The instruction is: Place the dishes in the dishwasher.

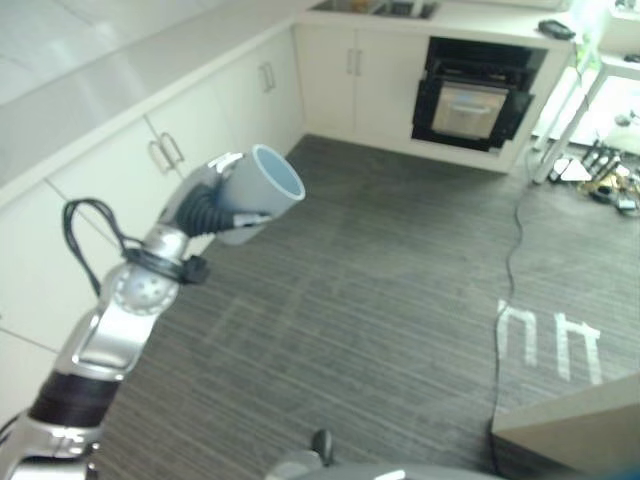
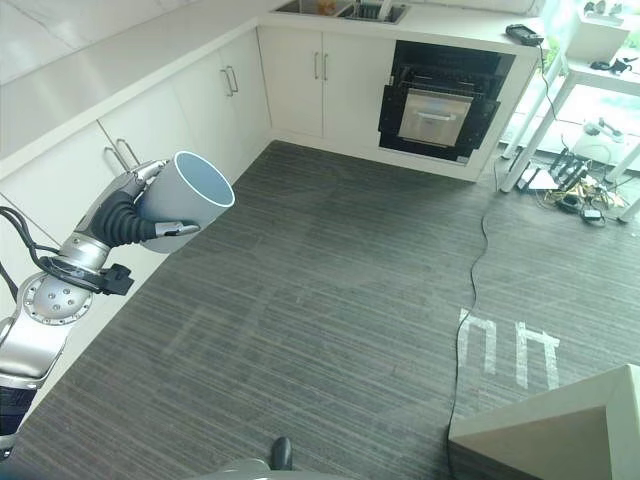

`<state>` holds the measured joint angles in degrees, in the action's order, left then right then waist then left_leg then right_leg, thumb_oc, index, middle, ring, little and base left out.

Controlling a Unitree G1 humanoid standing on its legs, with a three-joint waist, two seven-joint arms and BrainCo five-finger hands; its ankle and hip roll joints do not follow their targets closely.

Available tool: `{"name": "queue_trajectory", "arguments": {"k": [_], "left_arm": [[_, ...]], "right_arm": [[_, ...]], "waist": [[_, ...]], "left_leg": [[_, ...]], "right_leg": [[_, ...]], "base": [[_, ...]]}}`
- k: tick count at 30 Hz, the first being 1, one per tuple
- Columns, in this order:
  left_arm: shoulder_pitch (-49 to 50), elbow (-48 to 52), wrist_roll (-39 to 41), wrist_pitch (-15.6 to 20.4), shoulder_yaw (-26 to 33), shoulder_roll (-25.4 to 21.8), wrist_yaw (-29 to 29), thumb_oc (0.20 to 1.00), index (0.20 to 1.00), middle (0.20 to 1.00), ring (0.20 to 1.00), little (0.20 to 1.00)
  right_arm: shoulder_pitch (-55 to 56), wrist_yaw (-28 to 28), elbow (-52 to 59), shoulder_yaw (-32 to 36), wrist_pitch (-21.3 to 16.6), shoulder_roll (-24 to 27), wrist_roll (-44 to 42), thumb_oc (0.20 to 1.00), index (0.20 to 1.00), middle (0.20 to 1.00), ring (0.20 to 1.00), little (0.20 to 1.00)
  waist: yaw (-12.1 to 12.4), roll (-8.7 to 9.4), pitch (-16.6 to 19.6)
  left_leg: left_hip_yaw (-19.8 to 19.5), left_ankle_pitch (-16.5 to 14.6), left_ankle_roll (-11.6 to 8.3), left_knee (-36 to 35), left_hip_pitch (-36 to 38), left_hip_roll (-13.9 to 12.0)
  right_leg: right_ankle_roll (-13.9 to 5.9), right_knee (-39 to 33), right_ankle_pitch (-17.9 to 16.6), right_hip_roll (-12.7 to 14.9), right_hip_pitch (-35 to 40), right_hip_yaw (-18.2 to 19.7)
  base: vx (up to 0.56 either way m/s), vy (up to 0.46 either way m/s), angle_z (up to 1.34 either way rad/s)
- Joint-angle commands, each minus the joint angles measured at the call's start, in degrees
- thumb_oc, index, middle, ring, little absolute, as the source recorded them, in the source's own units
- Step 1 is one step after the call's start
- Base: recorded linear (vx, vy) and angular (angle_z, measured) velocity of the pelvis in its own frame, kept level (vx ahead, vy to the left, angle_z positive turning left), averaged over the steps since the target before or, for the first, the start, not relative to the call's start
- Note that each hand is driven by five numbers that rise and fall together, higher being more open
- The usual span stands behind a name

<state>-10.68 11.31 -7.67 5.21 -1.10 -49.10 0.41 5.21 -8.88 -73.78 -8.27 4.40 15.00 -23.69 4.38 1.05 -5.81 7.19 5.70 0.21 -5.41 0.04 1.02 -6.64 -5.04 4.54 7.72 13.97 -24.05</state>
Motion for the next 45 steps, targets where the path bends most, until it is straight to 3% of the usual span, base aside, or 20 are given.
{"name": "queue_trajectory", "arguments": {"k": [1, 2, 3, 10, 13, 15, 18, 19, 20, 22, 25, 26, 28, 30, 32, 33, 36, 39, 40, 45], "left_arm": [[-2.46, 0.68, 1.53, 3.30, 2.25, -0.33, 0.76, 0.200, 0.200, 0.200, 0.200, 0.200], [-2.69, 0.74, 1.53, 3.06, 1.81, -0.37, 0.79, 0.200, 0.200, 0.200, 0.200, 0.200], [-12.78, -6.47, 5.78, -1.47, -8.80, 4.15, 1.32, 0.200, 0.200, 0.200, 0.200, 0.200], [-12.01, -5.96, 5.06, -2.87, -8.44, 4.97, 1.78, 0.200, 0.200, 0.200, 0.200, 0.200], [-10.65, -5.49, 5.87, -2.24, -6.90, 4.25, 1.99, 0.200, 0.200, 0.200, 0.200, 0.200], [-9.30, -4.93, 6.52, -1.75, -5.82, 3.94, 2.36, 0.200, 0.200, 0.200, 0.200, 0.200], [-8.64, -4.95, 6.86, -1.07, -6.23, 4.63, 2.82, 0.200, 0.200, 0.200, 0.200, 0.200], [-8.29, -4.77, 6.16, -1.36, -6.28, 5.22, 2.99, 0.200, 0.200, 0.200, 0.200, 0.200], [-8.34, -4.88, 6.16, -1.53, -6.33, 5.34, 3.05, 0.200, 0.200, 0.200, 0.200, 0.200], [-9.59, -6.69, 7.00, -0.96, -7.00, 4.84, 2.69, 0.200, 0.200, 0.200, 0.200, 0.200], [-11.06, -8.00, 7.81, -1.35, -7.92, 3.59, 1.41, 0.200, 0.200, 0.200, 0.200, 0.200], [-11.60, -8.78, 7.68, -1.46, -8.10, 3.34, 0.95, 0.200, 0.200, 0.200, 0.200, 0.200], [-13.44, -10.69, 7.70, -1.38, -8.31, 2.18, -0.19, 0.200, 0.200, 0.200, 0.200, 0.200], [-14.24, -10.96, 7.95, -2.24, -8.12, 0.85, -1.43, 0.200, 0.200, 0.200, 0.200, 0.200], [-14.23, -11.44, 7.92, -1.87, -8.31, 0.39, -1.77, 0.200, 0.200, 0.200, 0.200, 0.200], [-14.11, -11.04, 8.08, -1.40, -8.99, 0.46, -1.34, 0.200, 0.200, 0.200, 0.200, 0.200], [-13.36, -8.04, 4.54, -2.76, -8.76, 2.36, -1.20, 0.200, 0.200, 0.200, 0.200, 0.200], [-14.08, -5.92, 4.33, -3.96, -10.06, 2.59, -1.38, 0.200, 0.200, 0.200, 0.200, 0.200], [-13.70, -5.78, 4.50, -3.67, -10.05, 2.65, -1.66, 0.200, 0.200, 0.200, 0.200, 0.200], [-9.37, -4.89, 6.02, -3.46, -7.66, 3.74, -2.67, 0.200, 0.200, 0.200, 0.200, 0.200]], "right_arm": [[-1.89, -0.55, -1.96, -0.29, -0.29, 1.30, -0.31, 1.000, 1.000, 1.000, 1.000, 1.000], [-1.75, -0.92, -2.31, 0.00, -0.38, 1.40, 0.12, 1.000, 1.000, 1.000, 1.000, 1.000], [-1.19, -5.44, -1.64, 3.66, 1.27, 0.38, -12.35, 1.000, 1.000, 1.000, 1.000, 1.000], [-2.09, -2.67, -1.82, 3.57, -0.61, 1.50, -10.58, 1.000, 1.000, 1.000, 1.000, 1.000], [-3.02, -2.23, -1.07, 0.98, -0.15, 1.67, -5.71, 1.000, 1.000, 1.000, 1.000, 1.000], [-3.11, -2.06, -1.59, 0.70, 0.91, 3.01, -4.66, 1.000, 1.000, 1.000, 1.000, 1.000], [-3.73, -2.44, -4.17, 2.08, 1.43, 4.73, -4.68, 1.000, 1.000, 1.000, 1.000, 1.000], [-3.47, -2.21, -4.53, 3.46, 1.47, 5.55, -5.09, 1.000, 1.000, 1.000, 1.000, 1.000], [-3.27, -1.52, -4.59, 3.91, 1.12, 5.70, -5.07, 1.000, 1.000, 1.000, 1.000, 1.000], [-2.69, 0.97, -4.47, 5.08, 0.06, 5.05, -5.73, 1.000, 1.000, 1.000, 1.000, 1.000], [-0.48, 2.95, -2.86, 7.69, -2.23, 3.54, -9.24, 1.000, 1.000, 1.000, 1.000, 1.000], [0.13, 3.45, -1.94, 8.38, -2.38, 3.08, -9.29, 1.000, 1.000, 1.000, 1.000, 1.000], [1.08, 2.65, -1.73, 8.93, -3.42, 2.80, -8.29, 1.000, 1.000, 1.000, 1.000, 1.000], [1.03, 1.94, -1.64, 8.88, -3.24, 2.77, -7.60, 1.000, 1.000, 1.000, 1.000, 1.000], [0.42, 1.45, -1.97, 8.56, -2.92, 2.85, -7.69, 1.000, 1.000, 1.000, 1.000, 1.000], [-0.07, 1.15, -2.40, 8.48, -2.78, 2.83, -7.99, 1.000, 1.000, 1.000, 1.000, 1.000], [-0.95, 1.09, -2.80, 8.01, -1.97, 2.99, -9.50, 1.000, 1.000, 1.000, 1.000, 1.000], [-1.29, 0.07, -4.03, 8.22, -1.86, 3.29, -11.00, 1.000, 1.000, 1.000, 1.000, 1.000], [-1.36, 0.16, -4.01, 8.35, -1.62, 3.16, -10.99, 1.000, 1.000, 1.000, 1.000, 1.000], [-1.78, 0.43, -3.53, 7.61, -0.28, 2.77, -11.25, 1.000, 1.000, 1.000, 1.000, 1.000]], "waist": [[0.19, -2.45, 1.87], [-0.16, -2.48, 2.05], [-7.21, -2.78, 1.24], [-7.50, -3.25, 0.63], [-7.05, -2.13, -1.42], [-6.35, -2.46, -3.26], [-5.71, -3.89, -3.88], [-5.36, -4.29, -3.83], [-5.30, -4.34, -3.75], [-5.66, -4.23, -3.24], [-6.07, -3.37, -2.74], [-6.30, -3.03, -2.52], [-6.34, -3.53, -2.07], [-6.00, -3.97, -1.86], [-6.24, -4.21, -2.25], [-6.72, -3.88, -2.39], [-7.21, -2.87, -2.69], [-9.24, -1.10, -2.71], [-9.28, -1.05, -2.56], [-9.63, -1.81, -1.15]], "left_leg": [[2.71, -4.69, -7.59, 0.41, 2.88, -8.63], [2.84, -4.95, -7.47, 0.41, 3.24, -8.58], [-0.02, -7.28, -2.63, 0.41, 6.92, -4.00], [-0.72, -7.03, -2.95, 2.17, 6.49, -4.28], [-3.23, -12.90, -1.52, 18.68, 1.24, -2.24], [-4.23, -10.03, -2.55, 24.43, -3.63, -3.36], [-4.47, -2.90, -5.96, 12.69, -3.46, -7.80], [-6.09, 1.41, -7.15, 6.63, -4.15, -9.79], [-6.55, 1.75, -7.21, 5.67, -4.70, -10.07], [-6.18, -1.60, -6.45, 7.92, -5.79, -9.09], [-5.14, -5.62, -3.85, 13.13, -6.13, -5.41], [-4.40, -6.57, -2.40, 12.96, -5.03, -3.86], [-4.20, -7.72, -0.19, 12.09, -2.70, -1.83], [-1.64, -8.72, 0.83, 11.85, -0.78, -1.01], [1.18, -9.25, 1.17, 10.52, 1.73, -0.82], [1.50, -9.09, 1.24, 9.20, 2.95, -0.20], [1.71, -8.82, 1.16, 5.81, 5.35, 0.68], [-0.43, -12.48, 2.30, 5.50, 8.39, 3.47], [-0.83, -13.28, 2.40, 5.62, 9.20, 3.62], [-1.26, -18.58, 2.34, 10.81, 12.54, 1.74]], "right_leg": [[-2.06, 0.04, -2.15, 1.22, -2.80, 1.85], [-2.13, 0.04, -2.21, 1.26, -2.87, 2.30], [0.38, 6.06, -1.09, -3.12, -7.42, 13.54], [2.25, 6.22, -0.01, -5.28, -7.33, 16.26], [3.96, 13.54, 3.16, -3.72, -9.14, 18.53], [4.62, 16.21, 4.06, -3.71, -9.49, 18.74], [3.83, 14.63, 5.10, -4.16, -7.00, 18.47], [3.75, 13.47, 6.42, -4.15, -4.26, 19.42], [3.53, 13.37, 6.95, -3.86, -3.30, 19.97], [1.12, 14.75, 7.94, -0.71, -2.13, 20.84], [-2.06, 16.60, 4.28, 4.59, -1.65, 20.09], [-2.41, 19.30, -0.26, 7.16, -3.33, 19.64], [-1.48, 25.14, -5.34, 9.80, -6.58, 18.84], [-0.77, 29.68, -6.68, 10.44, -9.09, 15.28], [0.21, 30.46, -2.47, 7.18, -11.26, 13.23], [0.61, 27.70, -0.95, 2.78, -12.63, 12.51], [0.07, 16.74, -3.53, -0.36, -16.34, 9.74], [-3.54, 6.79, -14.41, -0.39, -22.21, 14.68], [-3.75, 5.83, -15.33, -0.16, -22.63, 14.72], [-2.08, 11.07, -10.57, -0.79, -22.01, 15.21]], "base": [[0.03, -0.008, -0.09], [0.03, -0.005, -0.13], [0.04, -0.027, -0.09], [0.03, -0.074, 0.17], [0.06, 0.004, 0.02], [0.14, 0.139, -0.16], [0.33, 0.318, -0.19], [0.50, 0.416, 0.12], [0.60, 0.521, 0.06], [0.49, 0.508, -0.05], [0.47, 0.546, -0.30], [0.37, 0.482, -0.13], [0.37, 0.497, -0.02], [0.32, 0.362, -0.13], [0.27, 0.204, -0.38], [0.23, 0.101, -0.29], [0.22, -0.021, 0.13], [0.35, -0.157, 0.52], [0.37, -0.200, 0.05], [0.40, -0.297, 0.06]]}}
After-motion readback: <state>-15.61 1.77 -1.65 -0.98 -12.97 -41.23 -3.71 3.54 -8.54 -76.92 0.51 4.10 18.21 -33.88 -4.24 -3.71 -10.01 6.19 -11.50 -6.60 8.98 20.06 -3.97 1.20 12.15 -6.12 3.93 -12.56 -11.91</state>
